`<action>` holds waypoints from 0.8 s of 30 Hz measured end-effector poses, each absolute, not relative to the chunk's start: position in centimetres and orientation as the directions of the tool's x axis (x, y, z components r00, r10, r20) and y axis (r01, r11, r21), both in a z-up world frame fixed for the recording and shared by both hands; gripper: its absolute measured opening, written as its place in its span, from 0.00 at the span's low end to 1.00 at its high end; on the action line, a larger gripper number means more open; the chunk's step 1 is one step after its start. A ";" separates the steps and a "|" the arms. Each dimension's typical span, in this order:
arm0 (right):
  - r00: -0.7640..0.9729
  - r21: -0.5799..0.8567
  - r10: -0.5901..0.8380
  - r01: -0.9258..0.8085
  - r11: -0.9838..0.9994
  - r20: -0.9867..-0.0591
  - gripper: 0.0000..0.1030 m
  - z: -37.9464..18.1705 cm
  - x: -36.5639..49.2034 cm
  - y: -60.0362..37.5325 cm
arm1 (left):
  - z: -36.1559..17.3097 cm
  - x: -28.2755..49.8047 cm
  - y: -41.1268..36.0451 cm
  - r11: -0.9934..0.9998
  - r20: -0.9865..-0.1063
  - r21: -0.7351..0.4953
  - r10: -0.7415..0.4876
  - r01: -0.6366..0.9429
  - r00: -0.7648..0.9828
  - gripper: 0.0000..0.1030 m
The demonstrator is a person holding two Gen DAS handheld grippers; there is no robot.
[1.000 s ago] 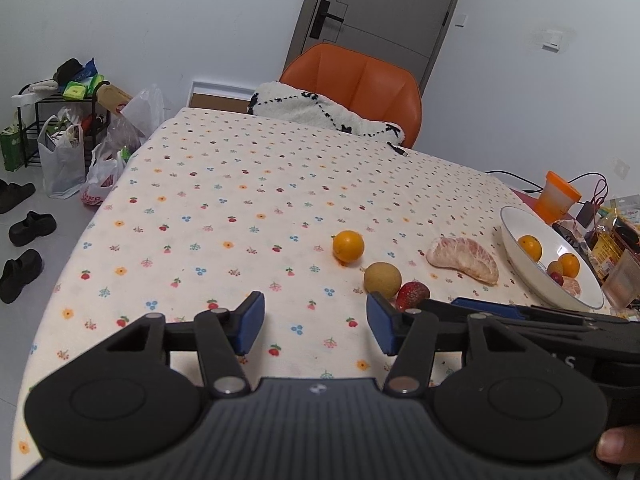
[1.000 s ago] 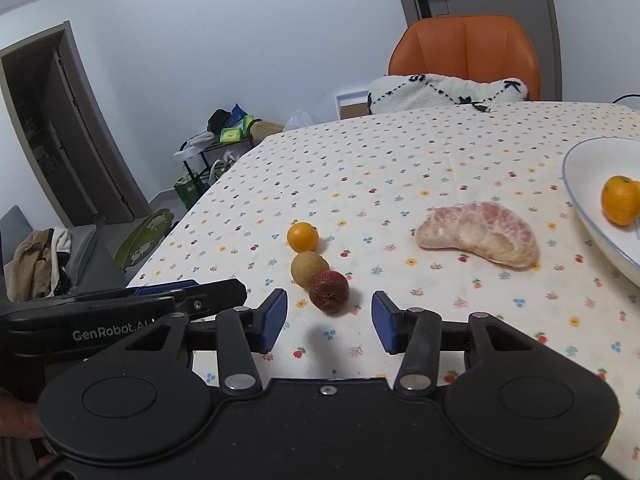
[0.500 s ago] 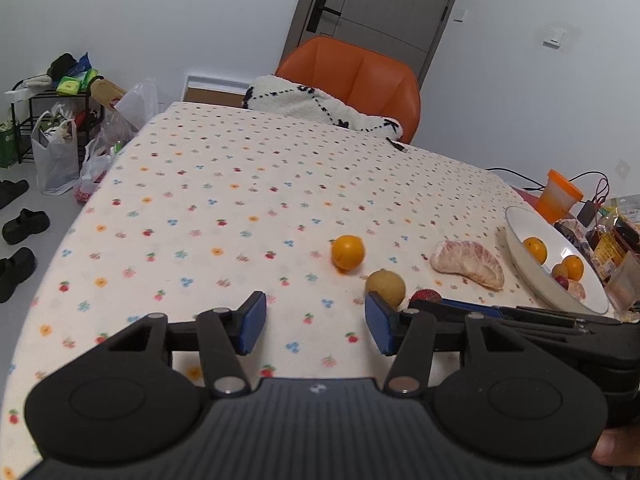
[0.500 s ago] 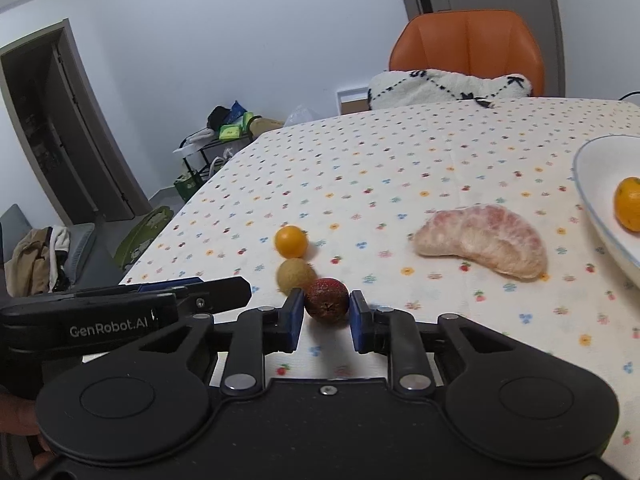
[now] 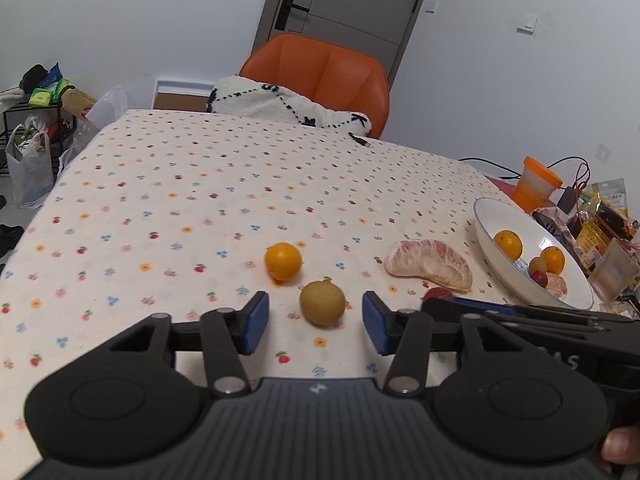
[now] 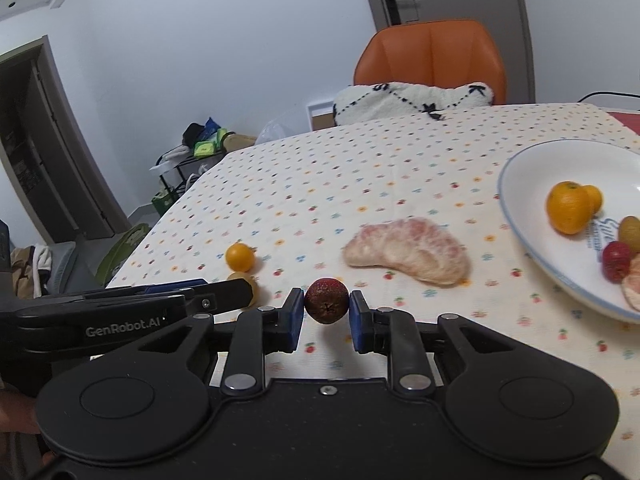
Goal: Organize fruits
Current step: 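Grasp the dark red fruit with the right gripper while the left gripper grasps the kiwi, then carry the dark red fruit and kiwi onto the white plate and release both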
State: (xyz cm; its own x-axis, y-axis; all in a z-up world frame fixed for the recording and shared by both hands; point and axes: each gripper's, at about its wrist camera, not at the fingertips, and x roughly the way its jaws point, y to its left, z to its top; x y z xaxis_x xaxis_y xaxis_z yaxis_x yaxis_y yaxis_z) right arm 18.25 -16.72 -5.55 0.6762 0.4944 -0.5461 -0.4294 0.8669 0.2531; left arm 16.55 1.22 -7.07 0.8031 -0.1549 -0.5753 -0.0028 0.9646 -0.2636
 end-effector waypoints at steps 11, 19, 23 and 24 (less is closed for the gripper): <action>0.733 0.269 0.452 -0.364 0.892 -0.509 0.22 -4.5 17.9 -20.6 | -6.2 17.6 -0.6 0.964 -0.565 -0.265 -0.160 0.006 0.810 0.24; 0.778 0.279 0.410 -0.309 0.909 -0.476 0.22 -3.6 17.6 -23.9 | -4.9 17.9 -3.7 0.965 -0.544 -0.253 -0.197 0.065 0.816 0.24; 0.791 0.292 0.397 -0.286 0.912 -0.465 0.22 -3.3 17.5 -25.2 | -4.4 18.1 -5.0 0.965 -0.538 -0.249 -0.212 0.087 0.816 0.24; 0.794 0.296 0.396 -0.282 0.913 -0.462 0.22 -3.3 17.4 -25.5 | -4.3 18.2 -5.3 0.964 -0.536 -0.248 -0.216 0.093 0.816 0.24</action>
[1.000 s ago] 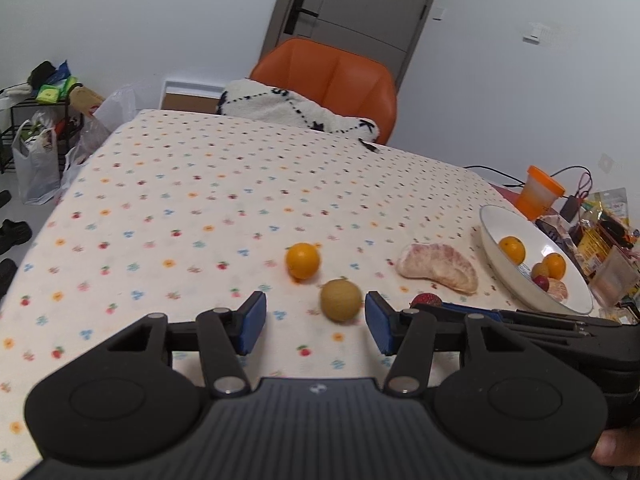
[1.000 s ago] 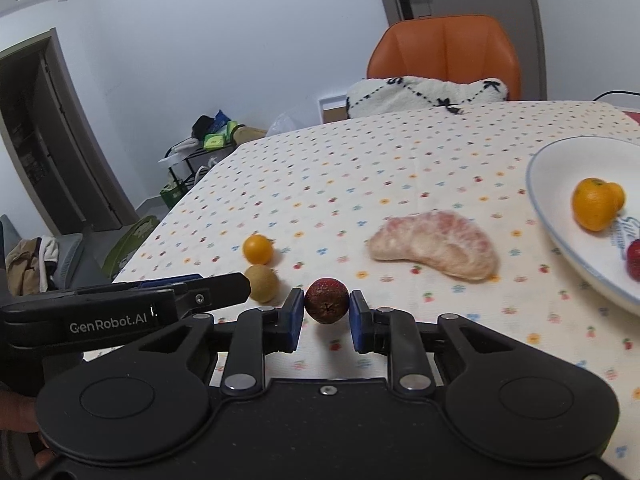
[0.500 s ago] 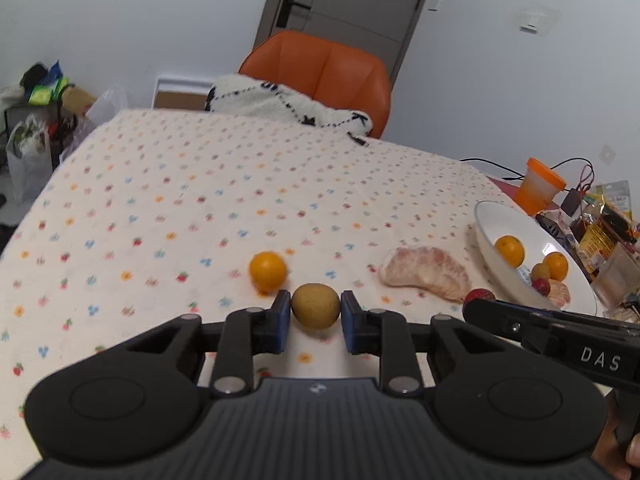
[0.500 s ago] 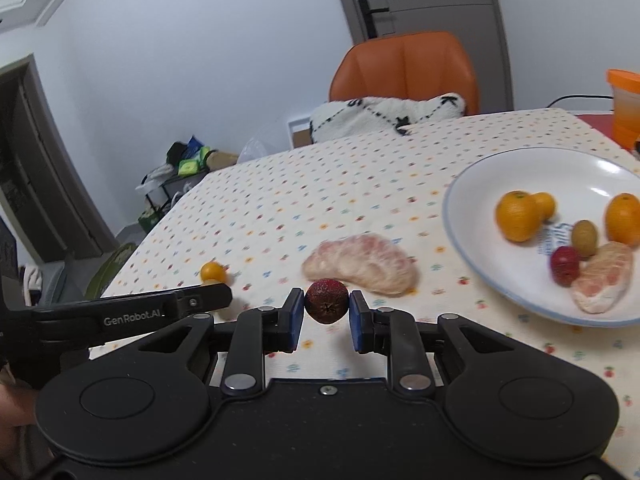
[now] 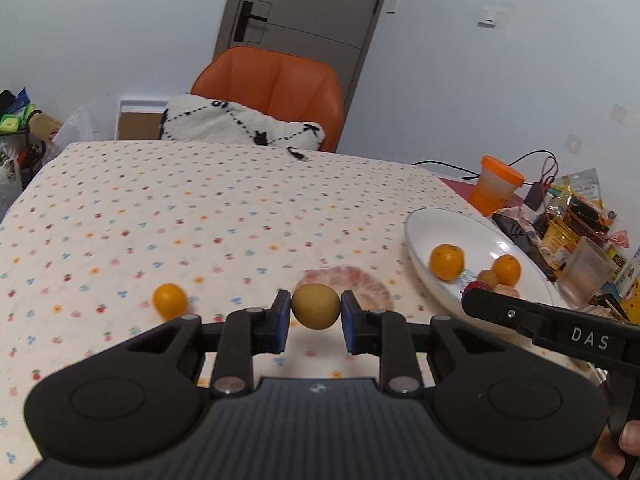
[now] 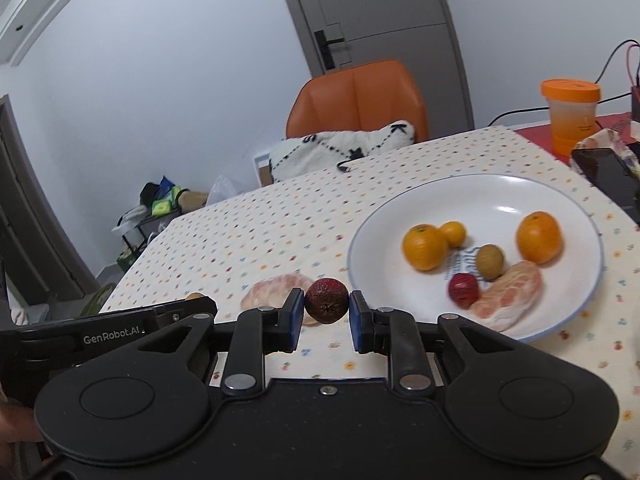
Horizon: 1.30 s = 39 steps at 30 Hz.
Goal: Organize fruits
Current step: 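Carry the dark red fruit and kiwi onto the white plate and release both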
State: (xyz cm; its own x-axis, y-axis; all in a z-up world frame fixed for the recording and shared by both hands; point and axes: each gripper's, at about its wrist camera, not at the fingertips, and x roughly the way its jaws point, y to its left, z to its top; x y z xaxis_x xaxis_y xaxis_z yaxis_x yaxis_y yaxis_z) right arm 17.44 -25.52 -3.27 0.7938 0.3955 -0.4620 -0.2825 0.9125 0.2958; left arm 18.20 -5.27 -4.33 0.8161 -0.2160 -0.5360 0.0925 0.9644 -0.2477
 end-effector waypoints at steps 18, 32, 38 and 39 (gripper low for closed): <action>0.846 0.316 0.321 -0.193 0.929 -0.425 0.22 -2.8 16.9 -30.9 | -3.3 19.8 -11.4 0.954 -0.519 -0.219 -0.290 0.202 0.804 0.24; 0.862 0.344 0.280 -0.133 0.930 -0.423 0.22 -3.6 17.5 -34.1 | -3.5 21.9 -15.7 0.939 -0.530 -0.205 -0.344 0.276 0.775 0.24; 0.865 0.355 0.270 -0.117 0.927 -0.422 0.22 -3.8 17.7 -34.9 | -3.8 22.8 -16.5 0.938 -0.530 -0.205 -0.345 0.279 0.775 0.24; 0.865 0.358 0.271 -0.115 0.926 -0.422 0.22 -3.9 17.8 -35.0 | -3.9 22.9 -16.6 0.938 -0.530 -0.208 -0.346 0.278 0.774 0.24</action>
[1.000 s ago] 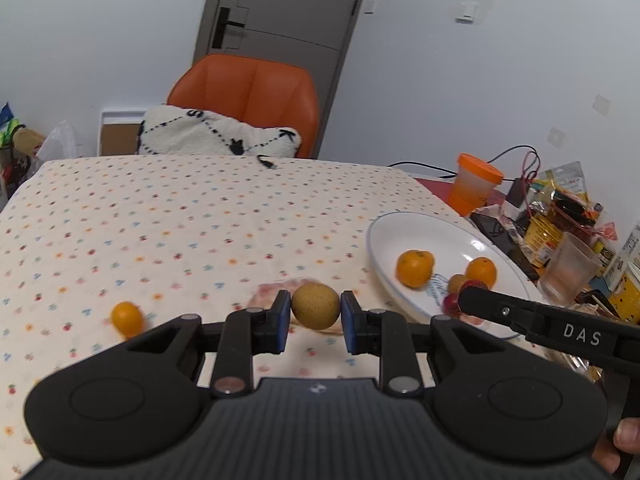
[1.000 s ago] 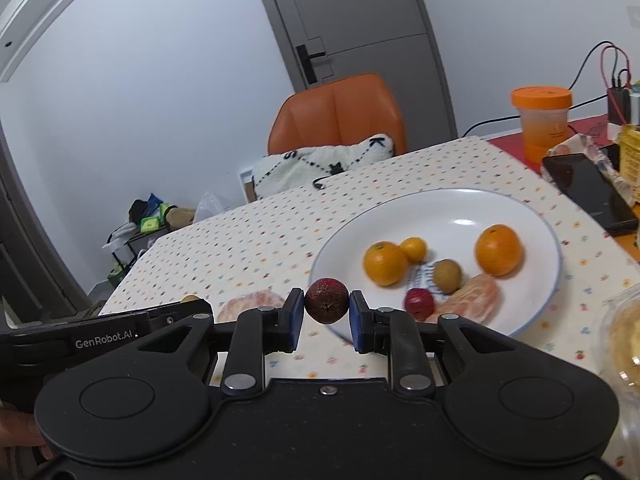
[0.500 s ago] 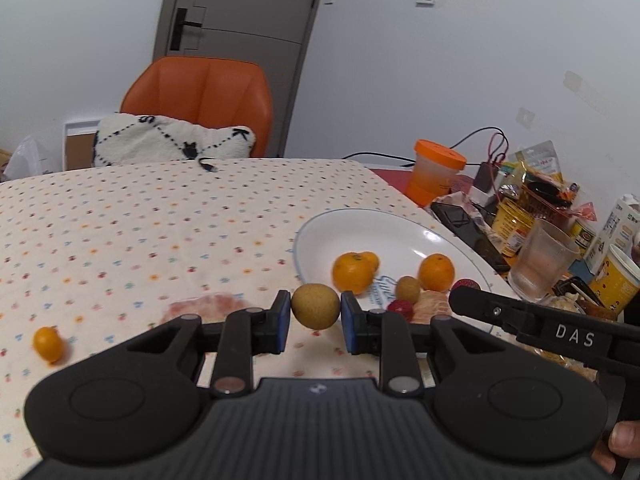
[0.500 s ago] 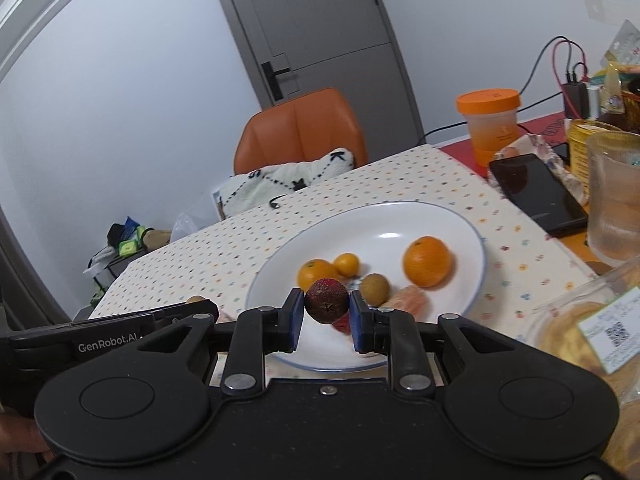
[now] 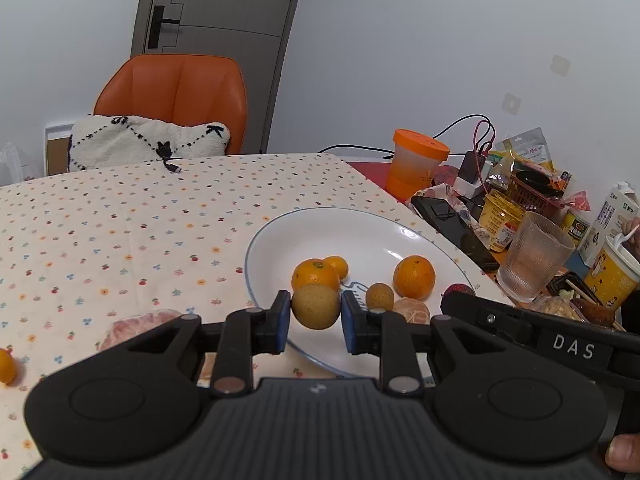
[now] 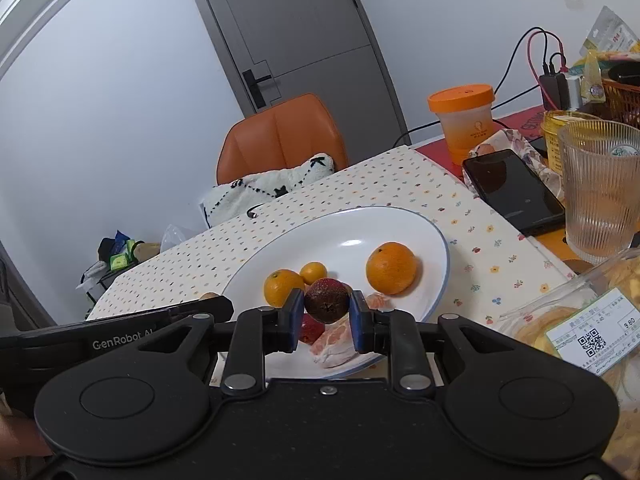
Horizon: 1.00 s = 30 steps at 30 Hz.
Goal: Organize fruits
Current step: 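Carry the dark red fruit and kiwi onto the white plate and release both, then move both tools back toward the pomelo segment and small tangerine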
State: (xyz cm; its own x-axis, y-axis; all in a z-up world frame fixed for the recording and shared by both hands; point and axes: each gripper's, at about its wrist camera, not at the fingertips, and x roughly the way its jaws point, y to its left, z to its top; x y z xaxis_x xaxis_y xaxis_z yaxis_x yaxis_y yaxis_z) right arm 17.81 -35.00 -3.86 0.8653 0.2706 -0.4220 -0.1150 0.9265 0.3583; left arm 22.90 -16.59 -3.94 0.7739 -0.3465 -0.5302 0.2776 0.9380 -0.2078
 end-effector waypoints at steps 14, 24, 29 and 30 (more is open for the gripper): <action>0.858 0.360 0.286 -0.128 0.924 -0.428 0.22 -4.2 19.2 -34.2 | -3.6 22.7 -14.4 0.962 -0.536 -0.182 -0.272 0.205 0.799 0.54; 0.871 0.333 0.276 -0.139 0.933 -0.408 0.43 -3.5 19.1 -33.5 | -3.0 22.0 -12.1 0.974 -0.532 -0.175 -0.216 0.144 0.819 0.80; 0.864 0.336 0.280 -0.139 0.932 -0.418 0.49 -3.6 18.5 -33.2 | -2.9 21.3 -11.2 0.979 -0.529 -0.160 -0.191 0.123 0.827 0.86; 0.864 0.334 0.281 -0.141 0.932 -0.419 0.49 -3.6 18.3 -33.0 | -2.9 21.2 -11.1 0.981 -0.530 -0.156 -0.184 0.118 0.828 0.86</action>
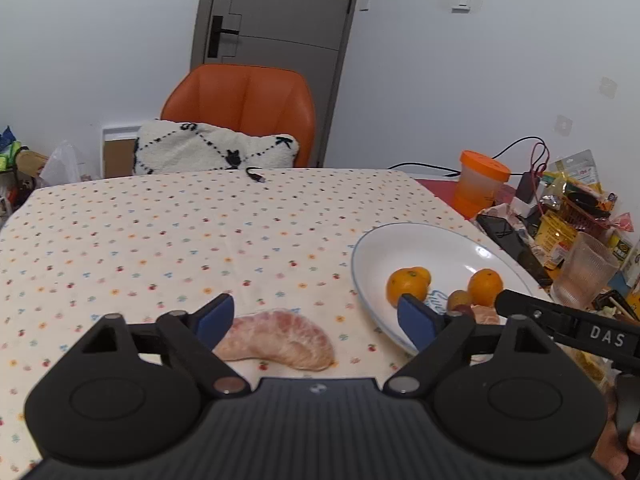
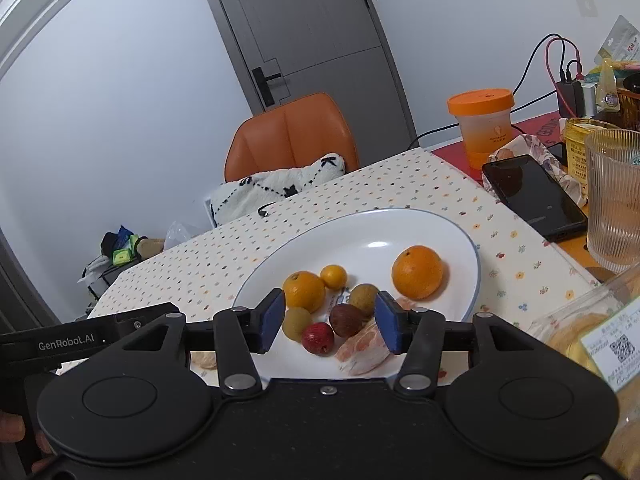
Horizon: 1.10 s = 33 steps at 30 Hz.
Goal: Organize fruits
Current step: 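Move both tools back toward the pomelo segment and small tangerine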
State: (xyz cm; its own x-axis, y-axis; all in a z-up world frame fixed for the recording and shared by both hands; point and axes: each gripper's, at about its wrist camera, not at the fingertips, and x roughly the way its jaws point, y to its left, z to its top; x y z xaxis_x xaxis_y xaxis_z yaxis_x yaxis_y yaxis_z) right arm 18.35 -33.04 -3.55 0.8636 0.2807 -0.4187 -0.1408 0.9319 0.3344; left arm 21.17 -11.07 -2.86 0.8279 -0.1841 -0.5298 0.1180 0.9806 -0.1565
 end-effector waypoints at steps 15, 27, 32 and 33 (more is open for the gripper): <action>0.853 0.321 0.329 -0.204 0.925 -0.406 0.76 -2.7 16.4 -30.4 | -2.3 18.5 -8.1 0.986 -0.530 -0.151 -0.139 0.068 0.836 0.92; 0.838 0.297 0.367 -0.259 0.919 -0.404 0.90 -2.6 15.4 -27.1 | -2.6 16.0 -4.8 0.987 -0.536 -0.159 -0.093 0.008 0.839 0.93; 0.827 0.291 0.390 -0.287 0.913 -0.406 0.93 -2.6 15.3 -25.5 | -2.6 15.3 -3.1 0.986 -0.538 -0.164 -0.068 -0.025 0.841 0.93; 0.824 0.290 0.395 -0.294 0.911 -0.405 0.93 -2.5 15.3 -25.2 | -2.6 15.1 -2.8 0.986 -0.537 -0.165 -0.062 -0.032 0.841 0.93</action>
